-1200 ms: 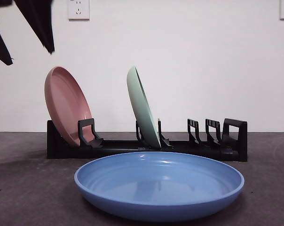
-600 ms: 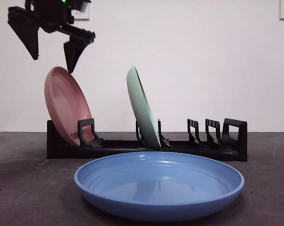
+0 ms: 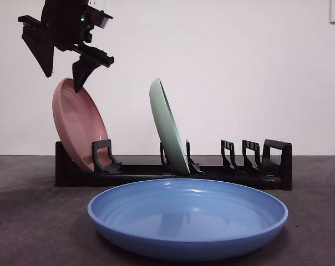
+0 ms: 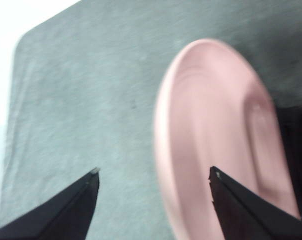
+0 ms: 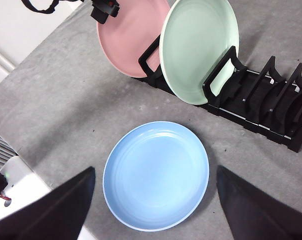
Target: Place the plate
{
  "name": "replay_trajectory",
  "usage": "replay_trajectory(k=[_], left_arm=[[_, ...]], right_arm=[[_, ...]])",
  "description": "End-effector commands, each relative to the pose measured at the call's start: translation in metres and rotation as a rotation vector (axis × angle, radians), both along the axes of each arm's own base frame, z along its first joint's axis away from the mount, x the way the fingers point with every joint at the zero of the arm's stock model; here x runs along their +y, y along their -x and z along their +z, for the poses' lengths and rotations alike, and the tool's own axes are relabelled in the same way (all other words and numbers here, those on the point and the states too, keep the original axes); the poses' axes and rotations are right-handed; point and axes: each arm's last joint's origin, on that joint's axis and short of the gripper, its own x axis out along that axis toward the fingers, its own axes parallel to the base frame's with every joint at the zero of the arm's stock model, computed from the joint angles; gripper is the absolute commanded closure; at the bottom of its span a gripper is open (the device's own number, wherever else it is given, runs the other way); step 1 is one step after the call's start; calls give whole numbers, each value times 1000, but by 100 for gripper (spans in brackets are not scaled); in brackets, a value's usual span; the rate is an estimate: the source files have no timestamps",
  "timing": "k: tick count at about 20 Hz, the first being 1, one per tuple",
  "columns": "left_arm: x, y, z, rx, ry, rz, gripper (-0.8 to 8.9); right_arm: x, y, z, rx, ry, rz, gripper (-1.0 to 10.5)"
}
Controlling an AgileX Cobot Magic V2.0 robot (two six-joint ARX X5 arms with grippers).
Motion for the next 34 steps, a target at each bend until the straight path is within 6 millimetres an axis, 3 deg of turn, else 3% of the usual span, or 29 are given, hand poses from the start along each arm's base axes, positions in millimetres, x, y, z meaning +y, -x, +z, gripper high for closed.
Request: replay_trajectory(k=[1, 12, 14, 19, 26, 29, 34], left_arm=[[-4, -4, 0, -1, -10, -5, 571], [-6, -3, 0, 6, -12, -11, 734], [-8, -2, 0, 5, -12, -16, 809], [-12, -3, 4, -23, -10, -34, 809], [-16, 8, 50, -74, -65, -50, 809], [-10, 24, 76, -96, -59, -47, 809], [2, 55, 103, -126, -29, -53, 809]], right_arm=[[0, 0, 4, -18, -2, 5, 563], [0, 0, 4, -18, -2, 6, 563], [0, 0, 4, -18, -2, 6, 563], [0, 0, 4, -18, -6, 10, 563], [0, 0, 5, -20, -7, 12, 563], [0, 0, 5, -20, -8, 12, 563], [0, 0, 5, -21, -7, 13, 563]])
